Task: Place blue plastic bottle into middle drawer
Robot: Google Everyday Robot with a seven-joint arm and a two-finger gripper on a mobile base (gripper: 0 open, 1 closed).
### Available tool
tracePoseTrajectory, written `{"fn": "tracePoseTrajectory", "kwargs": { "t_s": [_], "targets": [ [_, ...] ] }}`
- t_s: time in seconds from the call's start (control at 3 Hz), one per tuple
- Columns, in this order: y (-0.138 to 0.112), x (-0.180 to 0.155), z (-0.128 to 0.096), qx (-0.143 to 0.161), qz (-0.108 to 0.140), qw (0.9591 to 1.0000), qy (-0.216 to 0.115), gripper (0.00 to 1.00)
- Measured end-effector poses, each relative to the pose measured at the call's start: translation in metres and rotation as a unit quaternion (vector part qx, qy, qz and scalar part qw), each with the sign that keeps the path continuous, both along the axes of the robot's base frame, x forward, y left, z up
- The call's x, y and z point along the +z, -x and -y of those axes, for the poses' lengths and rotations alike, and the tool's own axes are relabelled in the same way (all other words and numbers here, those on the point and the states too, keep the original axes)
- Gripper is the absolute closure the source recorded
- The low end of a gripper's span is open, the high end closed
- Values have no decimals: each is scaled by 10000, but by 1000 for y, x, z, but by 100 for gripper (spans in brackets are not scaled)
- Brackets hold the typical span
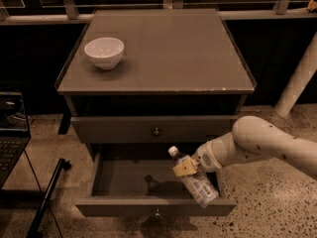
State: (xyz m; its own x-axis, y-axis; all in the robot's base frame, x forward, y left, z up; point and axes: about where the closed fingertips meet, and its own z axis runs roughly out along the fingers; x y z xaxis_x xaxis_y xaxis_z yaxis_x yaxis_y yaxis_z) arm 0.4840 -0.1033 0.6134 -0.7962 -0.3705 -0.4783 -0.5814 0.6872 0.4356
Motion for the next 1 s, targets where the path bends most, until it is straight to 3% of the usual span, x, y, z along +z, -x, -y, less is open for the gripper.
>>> {"fn": "tracePoseTrajectory", "kwargs": {
  "t_s": [0.33, 0.67, 1.0],
  "targets": [
    [2, -28, -8, 127, -411, 9991, -30, 100],
    [-5, -42, -18, 251, -581, 9978, -198, 100],
    [-5, -43, -19, 253, -591, 9977, -208, 100]
  ]
}}
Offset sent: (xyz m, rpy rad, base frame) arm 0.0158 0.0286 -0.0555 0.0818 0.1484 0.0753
